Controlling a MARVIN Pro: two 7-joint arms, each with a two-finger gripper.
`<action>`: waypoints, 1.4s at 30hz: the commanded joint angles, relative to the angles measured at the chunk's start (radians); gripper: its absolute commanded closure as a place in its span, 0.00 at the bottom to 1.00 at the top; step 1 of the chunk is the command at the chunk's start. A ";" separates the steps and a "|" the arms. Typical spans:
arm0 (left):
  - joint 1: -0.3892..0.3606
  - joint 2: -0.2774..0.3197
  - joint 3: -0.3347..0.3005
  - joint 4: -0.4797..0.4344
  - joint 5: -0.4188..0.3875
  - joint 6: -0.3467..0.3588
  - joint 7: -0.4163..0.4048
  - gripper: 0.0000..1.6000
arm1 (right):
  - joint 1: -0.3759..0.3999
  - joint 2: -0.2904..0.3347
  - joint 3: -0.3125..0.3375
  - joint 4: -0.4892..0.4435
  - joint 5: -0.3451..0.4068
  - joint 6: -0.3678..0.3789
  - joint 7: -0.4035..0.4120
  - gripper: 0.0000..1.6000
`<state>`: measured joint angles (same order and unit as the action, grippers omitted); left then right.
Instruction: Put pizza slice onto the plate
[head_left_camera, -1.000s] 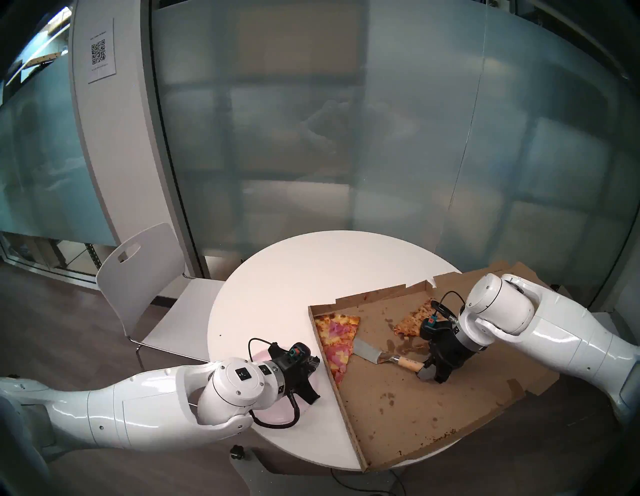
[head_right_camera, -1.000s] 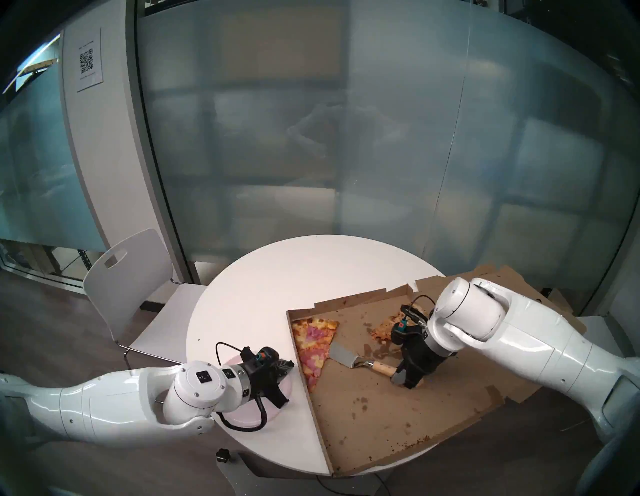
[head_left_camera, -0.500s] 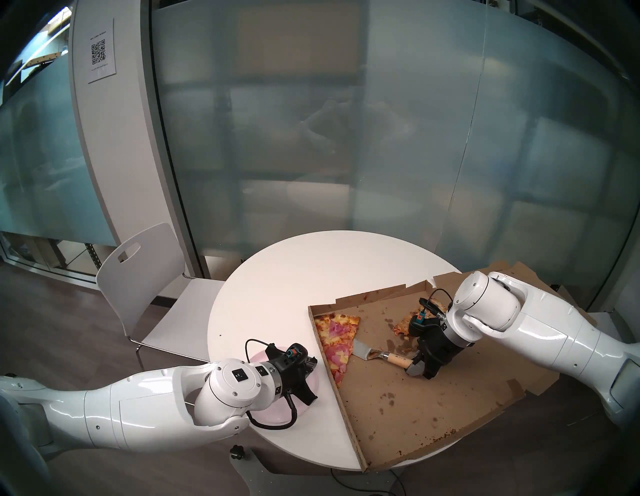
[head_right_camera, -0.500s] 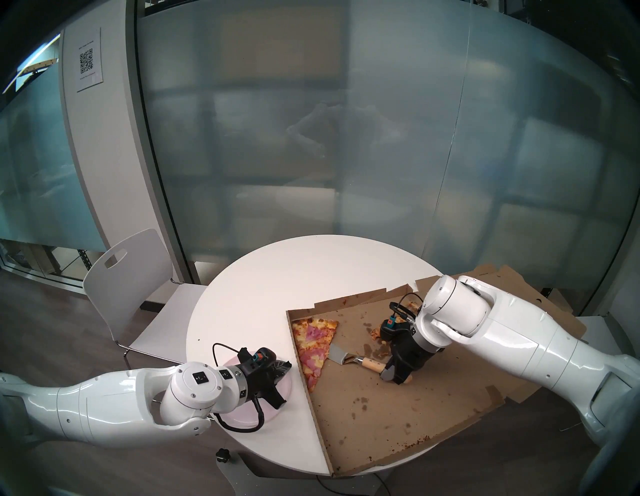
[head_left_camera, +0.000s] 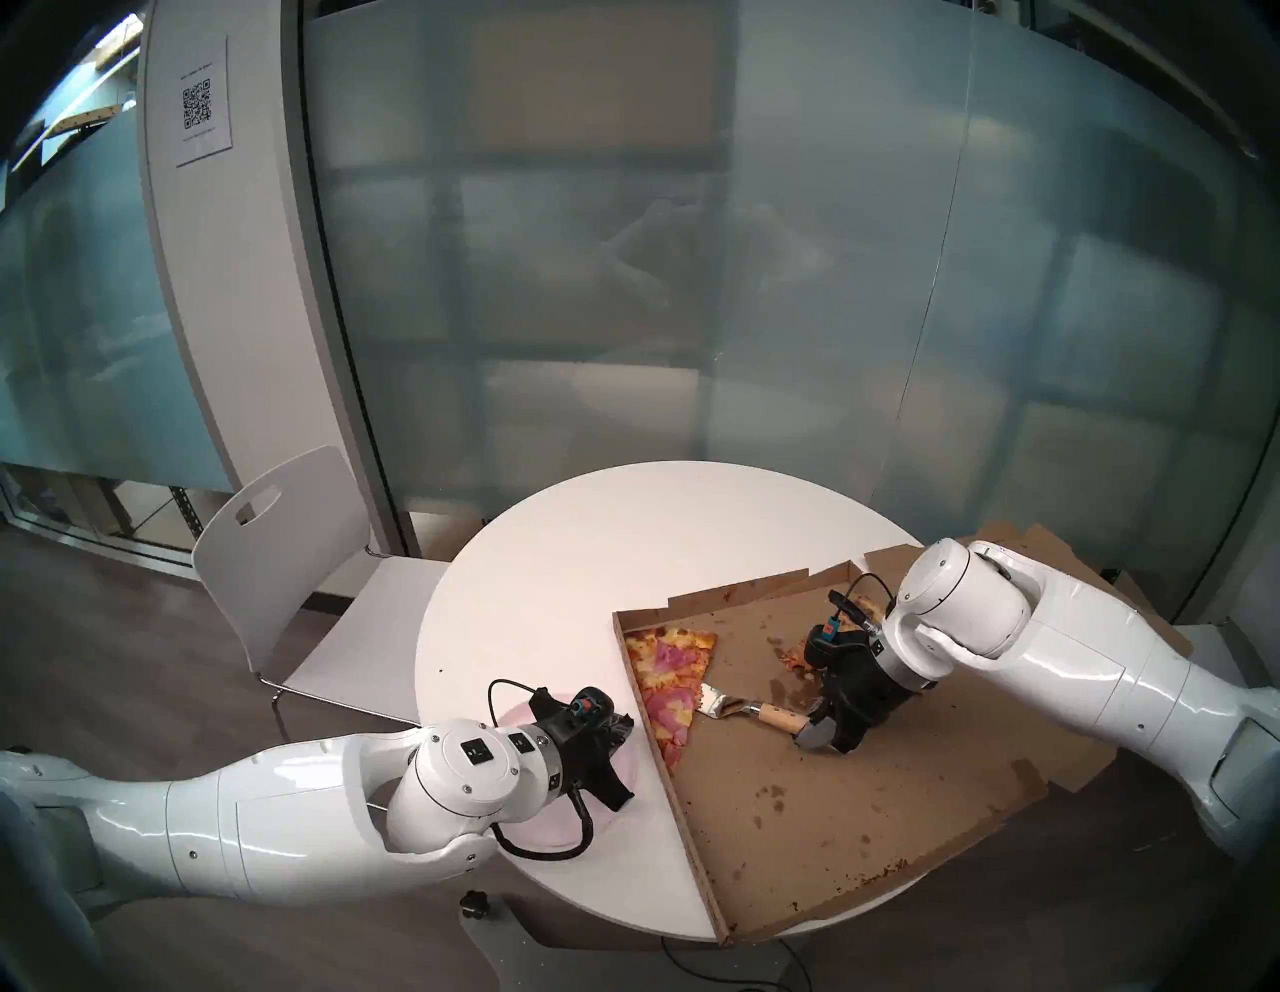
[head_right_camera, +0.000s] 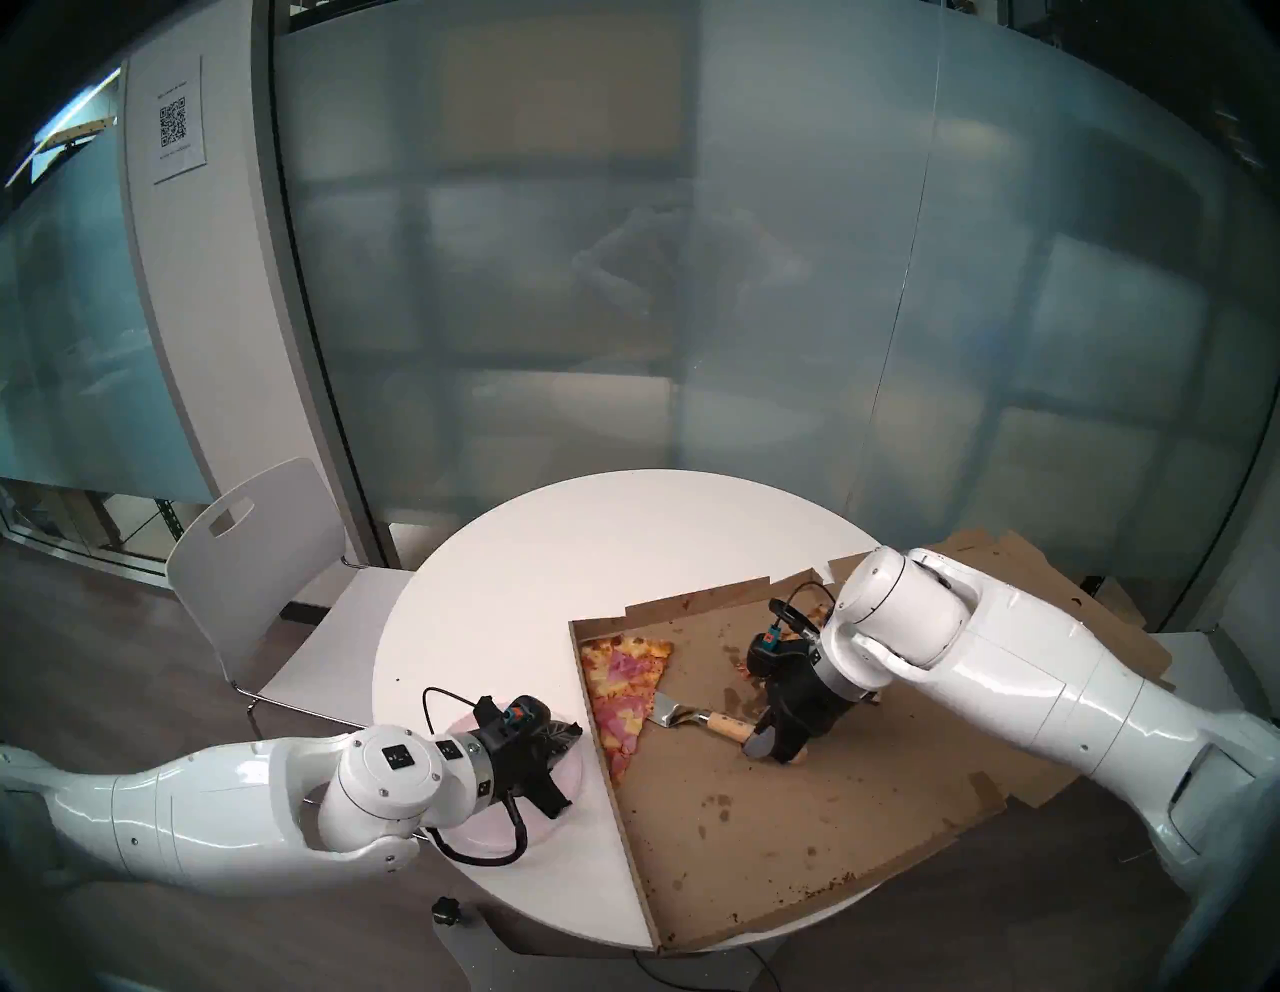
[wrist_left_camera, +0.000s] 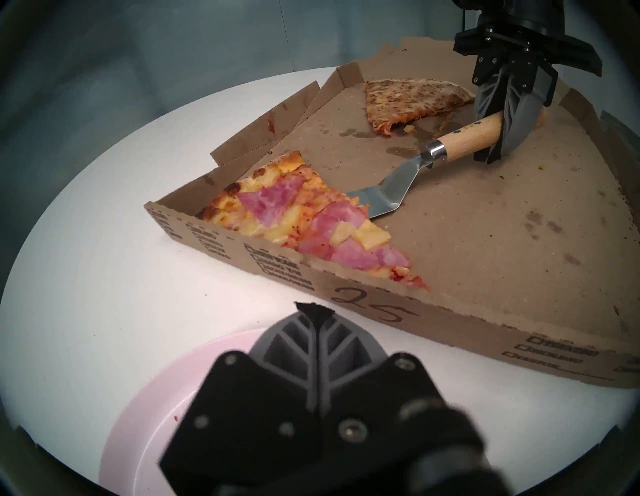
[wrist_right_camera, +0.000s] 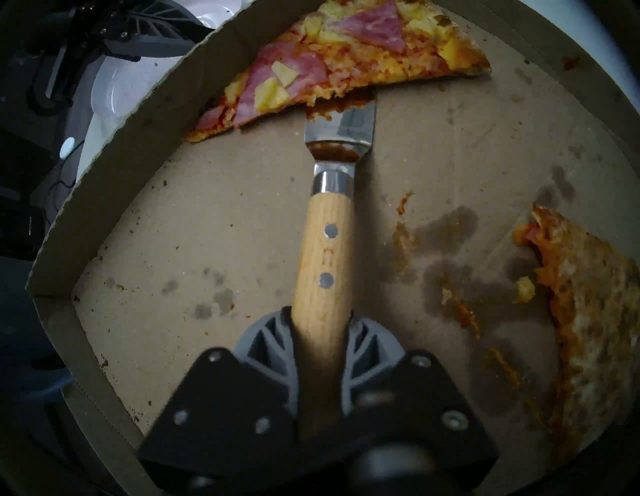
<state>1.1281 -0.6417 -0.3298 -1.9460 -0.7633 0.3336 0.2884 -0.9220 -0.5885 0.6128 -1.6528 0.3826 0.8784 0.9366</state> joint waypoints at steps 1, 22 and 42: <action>0.003 0.020 -0.010 -0.013 -0.003 -0.024 -0.001 1.00 | 0.002 -0.014 0.001 -0.002 -0.011 0.002 -0.021 1.00; -0.005 0.114 -0.036 -0.032 -0.045 -0.063 -0.010 1.00 | -0.046 -0.003 0.030 -0.023 -0.006 -0.042 -0.106 1.00; -0.006 0.160 -0.046 -0.062 -0.073 -0.084 -0.009 1.00 | -0.099 0.078 0.116 -0.183 0.060 -0.032 -0.175 1.00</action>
<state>1.1297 -0.4934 -0.3617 -1.9856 -0.8377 0.2629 0.2724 -1.0116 -0.5442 0.6846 -1.7637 0.4091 0.8384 0.7813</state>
